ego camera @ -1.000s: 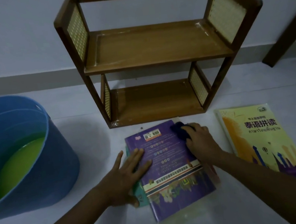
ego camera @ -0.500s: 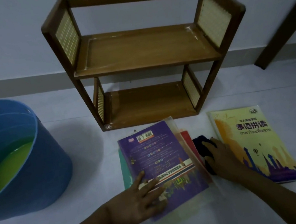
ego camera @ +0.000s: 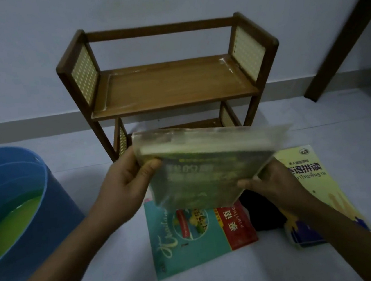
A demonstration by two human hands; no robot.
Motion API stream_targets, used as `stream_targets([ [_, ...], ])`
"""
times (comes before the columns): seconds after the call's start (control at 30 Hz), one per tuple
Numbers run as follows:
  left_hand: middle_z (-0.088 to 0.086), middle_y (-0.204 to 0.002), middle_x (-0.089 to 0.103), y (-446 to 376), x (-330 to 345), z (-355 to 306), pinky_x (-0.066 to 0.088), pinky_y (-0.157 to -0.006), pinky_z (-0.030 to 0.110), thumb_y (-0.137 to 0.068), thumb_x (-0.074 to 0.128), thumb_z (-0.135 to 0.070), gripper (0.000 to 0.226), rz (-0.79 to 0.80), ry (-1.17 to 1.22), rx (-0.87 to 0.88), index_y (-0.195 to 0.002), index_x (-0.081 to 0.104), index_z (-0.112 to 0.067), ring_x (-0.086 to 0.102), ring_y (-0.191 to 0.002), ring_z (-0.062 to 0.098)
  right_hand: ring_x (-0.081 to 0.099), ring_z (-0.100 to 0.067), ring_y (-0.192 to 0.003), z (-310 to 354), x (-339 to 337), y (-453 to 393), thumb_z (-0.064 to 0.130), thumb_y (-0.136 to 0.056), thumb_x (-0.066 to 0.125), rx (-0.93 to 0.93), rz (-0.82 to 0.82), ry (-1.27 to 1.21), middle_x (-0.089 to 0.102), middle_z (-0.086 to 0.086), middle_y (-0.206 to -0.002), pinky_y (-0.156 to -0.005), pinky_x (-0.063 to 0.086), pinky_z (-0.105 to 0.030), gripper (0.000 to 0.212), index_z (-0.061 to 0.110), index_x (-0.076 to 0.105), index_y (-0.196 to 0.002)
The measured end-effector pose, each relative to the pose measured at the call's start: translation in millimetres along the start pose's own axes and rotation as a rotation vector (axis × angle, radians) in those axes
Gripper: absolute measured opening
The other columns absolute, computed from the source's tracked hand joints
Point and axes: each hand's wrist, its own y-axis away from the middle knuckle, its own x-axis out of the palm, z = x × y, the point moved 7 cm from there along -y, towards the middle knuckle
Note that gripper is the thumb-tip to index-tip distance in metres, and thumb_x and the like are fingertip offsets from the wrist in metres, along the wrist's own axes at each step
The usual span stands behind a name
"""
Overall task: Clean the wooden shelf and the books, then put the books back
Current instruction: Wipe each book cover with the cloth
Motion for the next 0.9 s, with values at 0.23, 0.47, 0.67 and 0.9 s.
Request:
stream_targets([
  [0.23, -0.01, -0.11, 0.07, 29.1, 15.3, 74.6, 0.058, -0.083, 0.035, -0.082, 0.056, -0.045, 0.031, -0.062, 0.017, -0.267, -0.11, 0.061, -0.035, 0.066, -0.103, 0.01, 0.066, 0.005, -0.091, -18.2, 21.1, -4.7, -0.002, -0.089, 0.058, 0.019, -0.057, -0.032, 0.07, 0.011, -0.1, -0.071, 0.051, -0.011, 0.032, 0.024, 0.055, -0.107],
  [0.47, -0.052, -0.096, 0.055, 43.2, 43.0, 81.0, 0.042, -0.067, -0.001, -0.089, 0.059, -0.016, 0.03, -0.148, -0.269, -0.262, -0.113, 0.053, -0.032, 0.055, -0.089, -0.025, 0.068, -0.007, -0.094, -6.4, -2.7, 12.0, 0.005, -0.089, 0.061, -0.058, -0.265, -0.115, 0.071, 0.004, -0.101, -0.074, 0.056, -0.022, 0.022, 0.022, 0.055, -0.103],
  [0.67, -0.005, -0.095, 0.072, 6.5, 142.6, 70.2, 0.057, -0.067, 0.035, -0.089, 0.063, -0.016, 0.023, 0.035, 0.029, -0.455, -0.101, 0.048, -0.028, 0.071, -0.081, 0.01, 0.067, -0.008, -0.093, -12.7, -105.7, 42.9, 0.016, -0.09, 0.063, -0.041, -0.543, 0.056, 0.067, 0.002, -0.107, -0.076, 0.057, -0.028, 0.034, 0.031, 0.05, -0.117],
  [0.9, -0.002, -0.101, 0.065, -33.5, 288.5, 86.9, 0.055, -0.075, 0.027, -0.096, 0.049, -0.004, 0.025, 0.442, 0.144, -0.571, -0.113, 0.054, -0.021, 0.063, -0.085, 0.012, 0.053, -0.035, -0.118, -84.2, -187.4, 25.9, 0.012, -0.09, 0.062, 0.334, -0.436, 0.41, 0.053, -0.016, -0.135, -0.088, 0.043, -0.035, 0.056, 0.01, 0.039, -0.14],
])
